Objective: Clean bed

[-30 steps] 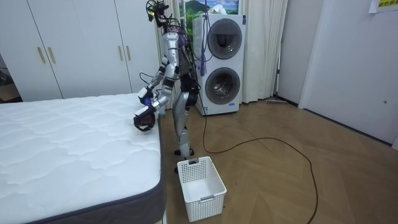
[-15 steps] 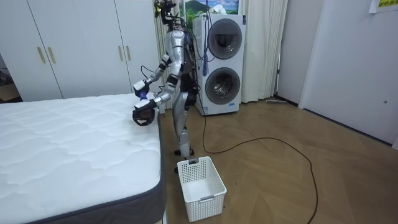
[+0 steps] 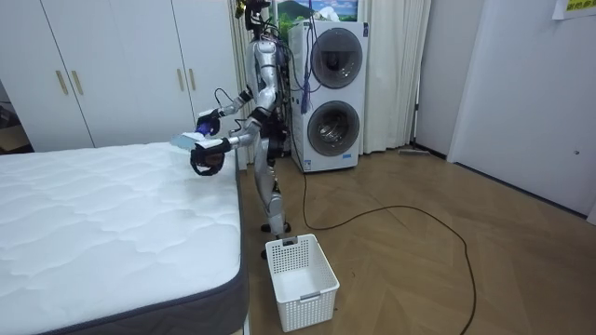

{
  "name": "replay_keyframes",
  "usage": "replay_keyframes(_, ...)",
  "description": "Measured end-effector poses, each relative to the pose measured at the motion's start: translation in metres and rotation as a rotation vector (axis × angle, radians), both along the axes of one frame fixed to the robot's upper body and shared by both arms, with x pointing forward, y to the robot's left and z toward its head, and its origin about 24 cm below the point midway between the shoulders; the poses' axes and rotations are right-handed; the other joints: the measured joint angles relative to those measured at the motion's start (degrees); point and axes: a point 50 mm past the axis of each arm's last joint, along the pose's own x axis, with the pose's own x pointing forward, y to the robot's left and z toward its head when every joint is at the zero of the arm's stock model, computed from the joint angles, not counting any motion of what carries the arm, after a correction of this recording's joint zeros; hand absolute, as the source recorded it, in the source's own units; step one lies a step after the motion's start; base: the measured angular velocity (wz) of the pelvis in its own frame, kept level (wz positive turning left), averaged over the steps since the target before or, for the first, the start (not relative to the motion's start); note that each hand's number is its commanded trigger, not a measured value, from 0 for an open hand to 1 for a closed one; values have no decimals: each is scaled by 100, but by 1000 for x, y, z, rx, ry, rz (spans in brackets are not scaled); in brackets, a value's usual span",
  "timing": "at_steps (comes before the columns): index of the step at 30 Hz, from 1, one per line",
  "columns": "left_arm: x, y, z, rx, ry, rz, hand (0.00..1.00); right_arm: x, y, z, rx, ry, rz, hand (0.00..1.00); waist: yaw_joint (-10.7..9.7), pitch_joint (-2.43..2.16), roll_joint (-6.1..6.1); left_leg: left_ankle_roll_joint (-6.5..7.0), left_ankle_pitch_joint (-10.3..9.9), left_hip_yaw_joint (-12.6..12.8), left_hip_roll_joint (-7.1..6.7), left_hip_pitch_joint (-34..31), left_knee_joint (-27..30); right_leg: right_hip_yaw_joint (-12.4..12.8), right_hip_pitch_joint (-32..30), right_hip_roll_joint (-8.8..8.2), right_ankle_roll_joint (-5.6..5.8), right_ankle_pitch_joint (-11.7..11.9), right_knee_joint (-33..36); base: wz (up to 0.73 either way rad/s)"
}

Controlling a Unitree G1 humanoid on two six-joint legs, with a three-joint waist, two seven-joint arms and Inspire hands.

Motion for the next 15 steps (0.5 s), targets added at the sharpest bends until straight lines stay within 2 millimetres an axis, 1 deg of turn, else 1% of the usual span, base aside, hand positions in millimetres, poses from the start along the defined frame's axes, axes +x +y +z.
replay_keyframes(1, -2, -1, -2, -13, 0, 10, 100, -2, 1, -1, 42, -6, -29, 0, -8, -7, 12, -5, -1, 7, -1, 78, -44, 41, 73, 9, 5, 3, -38, -8)
replay_keyframes(3, -9, -5, -7, -51, 3, 45, 100, -7, 7, -7, 167, -12, -105, 0, -14, 1, 67, -54, -49, 26, 16, 362, -85, 271, 330, 93, 13, 4, -134, -14)
replay_keyframes(5, -10, -6, -7, -61, -3, 56, 100, -7, 9, -8, 233, -18, -140, 0, -34, 4, 97, -78, -77, 27, 44, 434, -88, 322, 404, 135, 12, 4, -159, -11)
replay_keyframes(6, -13, -6, -7, -67, -11, 63, 100, -6, 9, -7, 279, -27, -168, 0, -25, 0, 116, -99, -90, 60, 63, 485, -99, 439, 429, 172, 11, 3, -160, -15)
replay_keyframes(8, -20, -6, -8, -75, -17, 79, 100, -3, 11, -3, 355, -51, -212, 0, -6, -17, 161, -130, -114, 141, 106, 532, -91, 581, 440, 224, 7, 6, -162, -25)
replay_keyframes(10, -23, -8, -10, -97, -16, 96, 100, -2, 11, -3, 429, -62, -259, 0, -8, -4, 201, -148, -123, 162, 138, 608, -90, 616, 507, 257, -2, 10, -162, -11)
replay_keyframes(12, -27, -9, -12, -117, -25, 124, 100, -1, 11, -3, 504, -77, -316, 0, -14, -4, 221, -167, -134, 162, 152, 664, -79, 627, 568, 273, -37, -11, -162, 0)
replay_keyframes(14, -29, -6, -10, -122, -34, 145, 100, 2, 11, 1, 562, -103, -345, 0, -40, 9, 250, -192, -149, 129, 141, 612, -17, 601, 601, 289, -84, -44, -169, 10)
replay_keyframes(15, -28, -5, -7, -124, -44, 149, 100, 2, 9, 3, 580, -119, -361, 0, -53, 3, 257, -207, -161, 75, 142, 563, 58, 579, 607, 301, -100, -68, -174, 19)
